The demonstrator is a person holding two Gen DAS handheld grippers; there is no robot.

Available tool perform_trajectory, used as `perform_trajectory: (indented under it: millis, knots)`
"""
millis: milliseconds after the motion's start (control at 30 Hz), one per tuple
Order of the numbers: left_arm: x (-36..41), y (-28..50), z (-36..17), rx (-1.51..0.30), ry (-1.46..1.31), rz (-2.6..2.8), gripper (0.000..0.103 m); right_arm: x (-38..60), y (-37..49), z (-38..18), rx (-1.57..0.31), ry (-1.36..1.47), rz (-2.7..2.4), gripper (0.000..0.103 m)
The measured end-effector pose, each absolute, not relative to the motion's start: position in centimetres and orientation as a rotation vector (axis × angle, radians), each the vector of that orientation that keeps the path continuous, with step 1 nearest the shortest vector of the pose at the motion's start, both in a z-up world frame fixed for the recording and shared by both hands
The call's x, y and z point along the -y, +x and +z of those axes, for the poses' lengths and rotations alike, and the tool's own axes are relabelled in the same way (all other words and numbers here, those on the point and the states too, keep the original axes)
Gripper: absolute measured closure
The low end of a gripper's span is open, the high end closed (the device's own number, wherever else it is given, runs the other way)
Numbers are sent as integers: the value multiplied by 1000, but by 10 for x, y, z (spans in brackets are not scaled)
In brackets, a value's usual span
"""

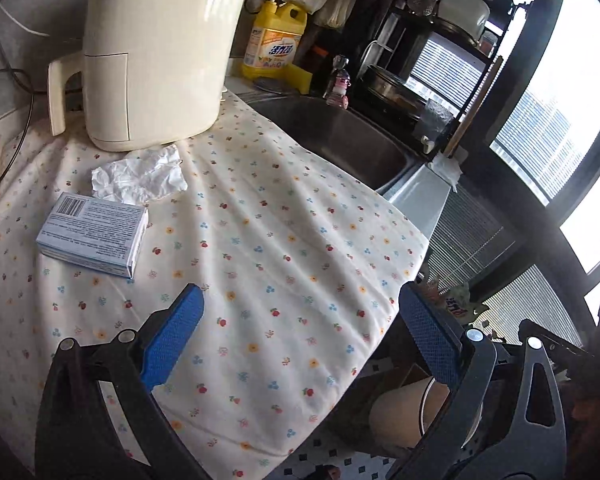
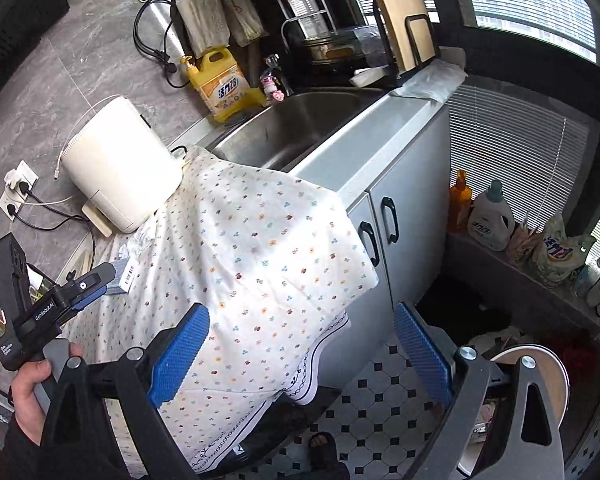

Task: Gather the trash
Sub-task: 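Return both tools to the counter above the box and tissue, then grasp the white plastic wrapper with the left tool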

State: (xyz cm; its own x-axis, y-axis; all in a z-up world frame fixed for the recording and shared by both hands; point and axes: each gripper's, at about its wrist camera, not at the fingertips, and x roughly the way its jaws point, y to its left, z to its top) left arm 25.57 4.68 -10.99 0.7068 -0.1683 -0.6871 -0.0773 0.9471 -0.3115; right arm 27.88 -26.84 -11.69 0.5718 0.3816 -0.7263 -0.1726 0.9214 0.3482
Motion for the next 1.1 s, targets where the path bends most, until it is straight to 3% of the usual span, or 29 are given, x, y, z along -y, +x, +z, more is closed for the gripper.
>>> perform_trajectory:
  millis: [367, 500, 600, 1100]
  knots:
    - [-164, 276, -114, -762, -329, 23, 7, 178, 308, -124, -908, 243, 335, 12]
    - [-188, 305, -122, -809, -287, 7, 16, 161, 313, -126, -899, 263, 298, 12]
    - [-194, 328, -129, -851, -236, -17, 22, 154, 313, -127, -897, 280, 264, 12]
    - [-175, 405, -170, -1045, -6, -36, 23, 185, 302, -132, -899, 308, 92, 12]
